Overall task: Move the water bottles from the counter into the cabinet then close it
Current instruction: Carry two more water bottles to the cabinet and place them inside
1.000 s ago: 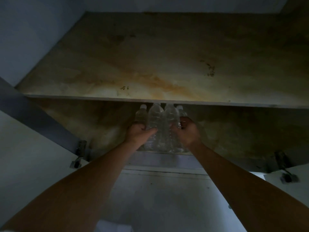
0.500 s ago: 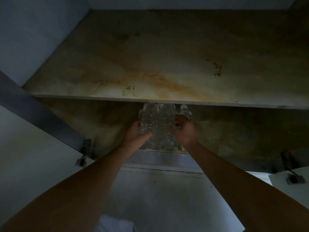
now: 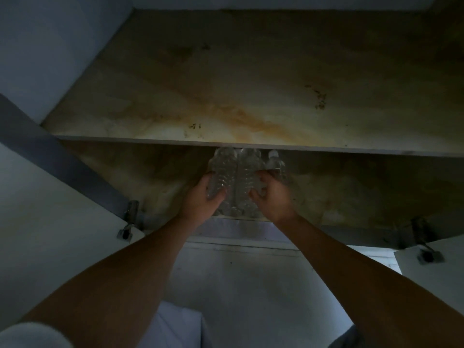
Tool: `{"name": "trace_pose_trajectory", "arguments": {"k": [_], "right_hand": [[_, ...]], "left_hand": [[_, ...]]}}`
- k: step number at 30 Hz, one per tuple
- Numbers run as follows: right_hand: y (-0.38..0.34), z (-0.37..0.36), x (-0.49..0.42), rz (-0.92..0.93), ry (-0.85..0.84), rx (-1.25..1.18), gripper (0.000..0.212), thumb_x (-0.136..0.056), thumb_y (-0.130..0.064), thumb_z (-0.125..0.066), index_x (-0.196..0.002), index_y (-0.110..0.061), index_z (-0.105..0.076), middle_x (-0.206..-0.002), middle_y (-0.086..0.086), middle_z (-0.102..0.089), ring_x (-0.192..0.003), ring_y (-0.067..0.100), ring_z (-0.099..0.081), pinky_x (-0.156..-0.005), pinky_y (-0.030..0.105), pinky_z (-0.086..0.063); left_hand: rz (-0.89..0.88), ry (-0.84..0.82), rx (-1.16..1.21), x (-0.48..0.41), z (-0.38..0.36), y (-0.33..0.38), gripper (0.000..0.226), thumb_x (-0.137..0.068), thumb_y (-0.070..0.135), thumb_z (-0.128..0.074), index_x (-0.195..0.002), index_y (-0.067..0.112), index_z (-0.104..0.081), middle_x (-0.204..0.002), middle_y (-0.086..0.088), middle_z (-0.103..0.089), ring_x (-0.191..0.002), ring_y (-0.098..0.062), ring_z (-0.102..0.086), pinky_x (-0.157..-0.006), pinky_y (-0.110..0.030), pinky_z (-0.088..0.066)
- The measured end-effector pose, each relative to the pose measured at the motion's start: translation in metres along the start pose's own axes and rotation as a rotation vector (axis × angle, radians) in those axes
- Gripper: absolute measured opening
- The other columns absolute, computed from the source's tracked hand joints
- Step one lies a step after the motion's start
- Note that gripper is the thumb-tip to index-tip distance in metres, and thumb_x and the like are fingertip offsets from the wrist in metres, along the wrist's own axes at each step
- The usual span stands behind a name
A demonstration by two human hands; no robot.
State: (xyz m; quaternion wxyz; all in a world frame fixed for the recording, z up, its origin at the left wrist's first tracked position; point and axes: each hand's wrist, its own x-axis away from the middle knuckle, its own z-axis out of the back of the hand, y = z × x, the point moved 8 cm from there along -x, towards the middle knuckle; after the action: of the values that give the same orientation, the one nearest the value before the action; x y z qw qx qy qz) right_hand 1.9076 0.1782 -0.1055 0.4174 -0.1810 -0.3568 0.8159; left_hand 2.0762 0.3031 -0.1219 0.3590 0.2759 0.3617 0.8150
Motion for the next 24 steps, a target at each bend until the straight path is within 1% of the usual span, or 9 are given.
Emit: {"name": "trace_pose_trajectory", "arguments": {"k": [2, 4, 6, 8, 11, 13, 19, 22, 24], "right_hand": [[-0.006, 0.000, 0.004, 0.085, -0.022, 0.103, 0.041, -0.087, -0.020, -0.069, -0.128, -0.015, -0.063, -0.132, 0.006, -0.058, -0.111, 0.024, -0.063, -0.094, 0.033, -0.053], [-0.012, -0.002, 0.006, 0.136, -0.084, 0.173, 0.047, -0.090, -0.020, -0.066, -0.136, -0.013, -0.057, -0.142, 0.008, -0.051, -0.123, 0.026, -0.056, -0.100, 0.033, -0.048], [-0.013, -0.003, 0.010, 0.122, -0.187, 0.237, 0.057, -0.093, -0.024, -0.063, -0.147, -0.014, -0.045, -0.154, 0.010, -0.040, -0.136, 0.029, -0.046, -0.108, 0.038, -0.044], [-0.015, 0.002, 0.021, 0.061, -0.289, 0.276, 0.064, -0.096, -0.031, -0.059, -0.153, -0.016, -0.035, -0.158, 0.010, -0.036, -0.139, 0.031, -0.042, -0.110, 0.041, -0.042], [-0.031, 0.036, 0.060, -0.025, -0.290, 0.308, 0.059, -0.096, -0.035, -0.058, -0.148, -0.015, -0.041, -0.147, 0.011, -0.049, -0.132, 0.033, -0.047, -0.105, 0.039, -0.044], [-0.051, 0.069, 0.101, -0.064, -0.277, 0.288, 0.050, -0.097, -0.034, -0.057, -0.142, -0.015, -0.051, -0.137, 0.011, -0.059, -0.127, 0.032, -0.050, -0.101, 0.037, -0.044], [-0.130, 0.185, 0.219, -0.160, -0.324, 0.309, 0.046, -0.097, -0.036, -0.056, -0.139, -0.016, -0.056, -0.134, 0.007, -0.063, -0.128, 0.026, -0.052, -0.104, 0.035, -0.044], [-0.194, 0.265, 0.268, -0.215, -0.359, 0.319, 0.049, -0.097, -0.036, -0.056, -0.142, -0.017, -0.054, -0.137, 0.005, -0.062, -0.131, 0.022, -0.050, -0.103, 0.033, -0.044], [-0.241, 0.319, 0.295, -0.233, -0.372, 0.328, 0.050, -0.097, -0.038, -0.055, -0.144, -0.018, -0.052, -0.140, 0.003, -0.059, -0.134, 0.021, -0.047, -0.105, 0.033, -0.042]], "left_hand": [[-0.115, 0.024, -0.159, 0.008, 0.004, 0.009, 0.050, -0.093, 0.038, -0.069, -0.140, 0.024, -0.055, -0.128, -0.001, -0.067, -0.111, -0.020, -0.063, -0.082, -0.021, -0.041], [-0.185, 0.013, -0.273, 0.012, 0.006, 0.018, 0.052, -0.096, 0.037, -0.065, -0.144, 0.023, -0.052, -0.136, -0.005, -0.063, -0.115, -0.028, -0.063, -0.085, -0.022, -0.038], [-0.163, -0.073, -0.384, 0.014, 0.004, 0.021, 0.059, -0.098, 0.043, -0.059, -0.151, 0.023, -0.043, -0.147, -0.007, -0.054, -0.116, -0.033, -0.062, -0.088, -0.028, -0.042], [-0.114, -0.138, -0.532, 0.027, 0.007, 0.023, 0.066, -0.097, 0.055, -0.050, -0.154, 0.022, -0.037, -0.154, -0.006, -0.046, -0.127, -0.032, -0.055, -0.099, -0.036, -0.044], [-0.127, -0.100, -0.604, 0.080, 0.031, 0.053, 0.074, -0.088, 0.066, -0.031, -0.138, 0.018, -0.058, -0.134, -0.008, -0.063, -0.121, -0.030, -0.057, -0.096, -0.036, -0.045], [-0.136, -0.093, -0.605, 0.126, 0.051, 0.081, 0.067, -0.091, 0.062, -0.033, -0.126, 0.017, -0.066, -0.123, -0.007, -0.069, -0.115, -0.030, -0.061, -0.093, -0.035, -0.048], [-0.172, -0.169, -0.693, 0.246, 0.122, 0.183, 0.049, -0.090, 0.049, -0.047, -0.113, 0.012, -0.070, -0.108, -0.011, -0.073, -0.098, -0.034, -0.067, -0.082, -0.041, -0.055], [-0.221, -0.184, -0.748, 0.309, 0.176, 0.265, 0.044, -0.087, 0.045, -0.051, -0.103, 0.009, -0.071, -0.098, -0.009, -0.072, -0.089, -0.034, -0.067, -0.075, -0.041, -0.053], [-0.292, -0.190, -0.779, 0.347, 0.211, 0.321, 0.043, -0.089, 0.044, -0.051, -0.104, 0.008, -0.070, -0.100, -0.008, -0.071, -0.089, -0.033, -0.066, -0.077, -0.040, -0.051]]}}
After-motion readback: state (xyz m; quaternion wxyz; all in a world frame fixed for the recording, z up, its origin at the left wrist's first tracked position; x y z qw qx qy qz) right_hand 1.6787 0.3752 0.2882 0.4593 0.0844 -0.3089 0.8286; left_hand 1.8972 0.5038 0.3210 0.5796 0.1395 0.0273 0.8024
